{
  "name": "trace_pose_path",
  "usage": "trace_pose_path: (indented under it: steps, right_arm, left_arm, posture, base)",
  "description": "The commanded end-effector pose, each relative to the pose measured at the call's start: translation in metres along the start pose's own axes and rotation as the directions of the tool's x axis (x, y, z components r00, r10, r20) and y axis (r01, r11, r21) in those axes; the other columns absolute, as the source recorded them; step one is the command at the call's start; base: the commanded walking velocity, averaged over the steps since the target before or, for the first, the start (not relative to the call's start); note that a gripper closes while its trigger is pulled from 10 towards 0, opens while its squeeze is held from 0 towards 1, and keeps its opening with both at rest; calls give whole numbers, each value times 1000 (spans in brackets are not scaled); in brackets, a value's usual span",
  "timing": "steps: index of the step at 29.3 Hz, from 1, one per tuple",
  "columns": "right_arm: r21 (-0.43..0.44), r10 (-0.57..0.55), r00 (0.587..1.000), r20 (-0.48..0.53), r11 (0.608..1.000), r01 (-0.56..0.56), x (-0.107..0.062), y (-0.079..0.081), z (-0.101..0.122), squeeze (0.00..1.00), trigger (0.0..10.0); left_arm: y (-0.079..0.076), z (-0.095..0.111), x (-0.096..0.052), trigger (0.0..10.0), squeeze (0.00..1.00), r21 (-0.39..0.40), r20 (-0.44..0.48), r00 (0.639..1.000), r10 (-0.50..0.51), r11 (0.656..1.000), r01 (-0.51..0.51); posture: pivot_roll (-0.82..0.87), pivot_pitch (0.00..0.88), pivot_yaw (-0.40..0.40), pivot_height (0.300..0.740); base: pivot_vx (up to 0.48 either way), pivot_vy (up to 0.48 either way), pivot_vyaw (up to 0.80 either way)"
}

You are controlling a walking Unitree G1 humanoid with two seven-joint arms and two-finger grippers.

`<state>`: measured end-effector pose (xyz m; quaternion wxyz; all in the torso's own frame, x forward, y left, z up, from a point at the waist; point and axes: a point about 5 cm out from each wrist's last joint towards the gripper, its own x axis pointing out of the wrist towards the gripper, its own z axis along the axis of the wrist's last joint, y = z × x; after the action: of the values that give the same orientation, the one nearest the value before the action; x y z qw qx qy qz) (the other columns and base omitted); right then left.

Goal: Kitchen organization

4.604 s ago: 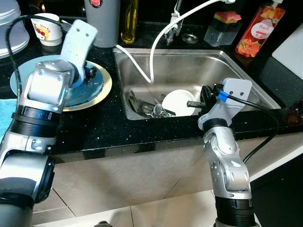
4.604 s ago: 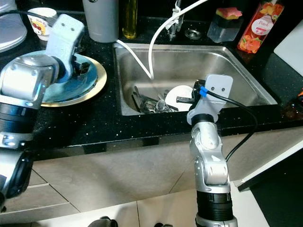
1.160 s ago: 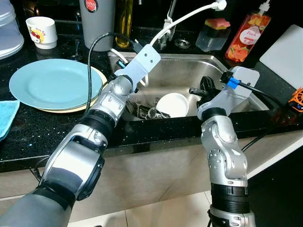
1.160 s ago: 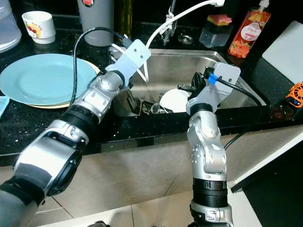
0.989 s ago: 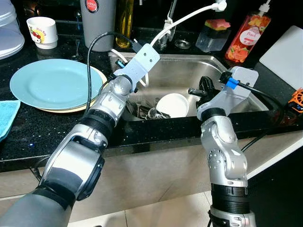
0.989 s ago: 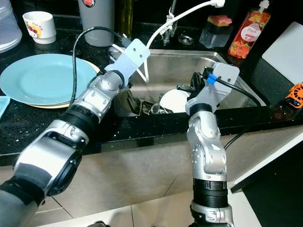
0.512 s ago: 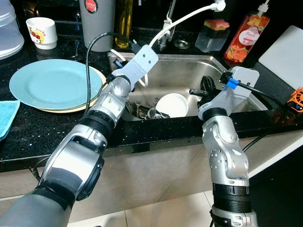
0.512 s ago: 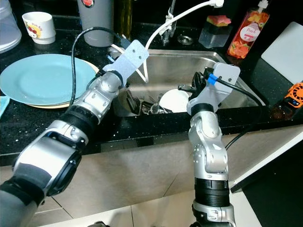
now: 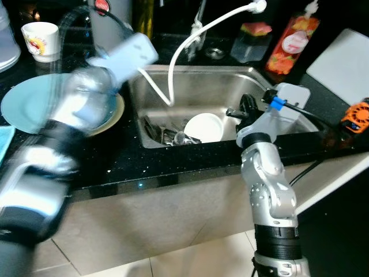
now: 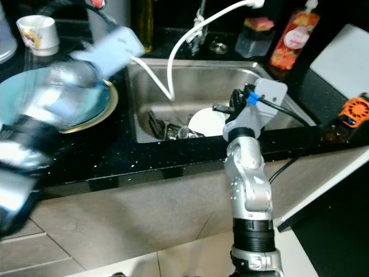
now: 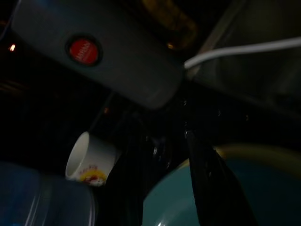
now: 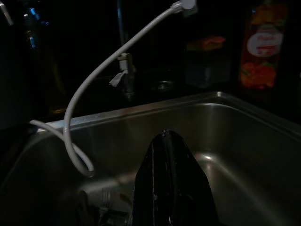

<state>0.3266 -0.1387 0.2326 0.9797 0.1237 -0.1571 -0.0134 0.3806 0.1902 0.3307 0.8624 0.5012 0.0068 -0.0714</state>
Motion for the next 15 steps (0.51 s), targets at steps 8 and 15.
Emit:
trace_pose_path:
  steps: [8, 15]
  right_arm:
    - [26, -32, 999, -4, 999, 32, -1, -2, -8, 0, 10000]
    - [30, -29, 1000, -14, 999, 29, -2, 0, -12, 0, 10000]
  left_arm:
    - [3, -21, -64, 10000, 0, 273, 83, 921, -381, 897, 347]
    - [-10, -19, -71, 10000, 0, 269, 75, 891, -448, 869, 414]
  posture:
    - [322, 0, -120, 740]
    - [320, 0, -110, 740]
  base:
    - [0, 0, 0]
    - [0, 0, 0]
